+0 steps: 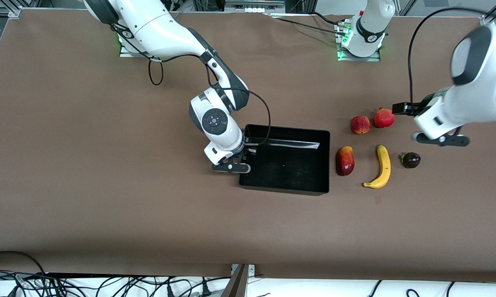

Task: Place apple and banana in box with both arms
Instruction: 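Release the box with the right gripper while the left gripper reaches the apple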

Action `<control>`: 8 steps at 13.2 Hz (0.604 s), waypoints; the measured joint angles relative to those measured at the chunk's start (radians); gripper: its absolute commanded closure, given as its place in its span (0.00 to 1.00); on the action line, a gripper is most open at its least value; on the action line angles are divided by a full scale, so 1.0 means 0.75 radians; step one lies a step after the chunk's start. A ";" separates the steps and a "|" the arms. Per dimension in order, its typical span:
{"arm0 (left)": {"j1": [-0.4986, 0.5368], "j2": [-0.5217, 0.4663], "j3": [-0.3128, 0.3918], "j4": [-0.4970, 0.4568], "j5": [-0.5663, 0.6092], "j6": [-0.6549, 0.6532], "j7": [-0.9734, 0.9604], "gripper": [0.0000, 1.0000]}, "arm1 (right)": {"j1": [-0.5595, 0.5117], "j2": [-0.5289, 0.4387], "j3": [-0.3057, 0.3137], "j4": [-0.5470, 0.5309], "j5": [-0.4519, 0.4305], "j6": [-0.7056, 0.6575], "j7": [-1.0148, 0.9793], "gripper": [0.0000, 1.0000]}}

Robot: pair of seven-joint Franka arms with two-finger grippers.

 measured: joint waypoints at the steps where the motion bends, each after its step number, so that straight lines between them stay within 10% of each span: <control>1: 0.001 0.017 0.000 -0.068 0.000 0.077 0.000 0.00 | 0.009 0.000 -0.002 0.002 -0.010 0.004 0.000 1.00; 2: 0.001 0.020 0.000 -0.169 0.000 0.210 -0.001 0.00 | 0.013 0.000 -0.002 0.004 -0.020 0.004 -0.001 0.79; 4: 0.004 -0.007 0.001 -0.437 0.000 0.543 -0.007 0.00 | 0.015 0.001 -0.004 0.005 -0.025 0.007 -0.002 0.00; 8: 0.003 -0.077 -0.039 -0.869 0.000 1.078 -0.107 0.00 | 0.004 -0.013 -0.036 0.042 -0.025 -0.010 -0.005 0.00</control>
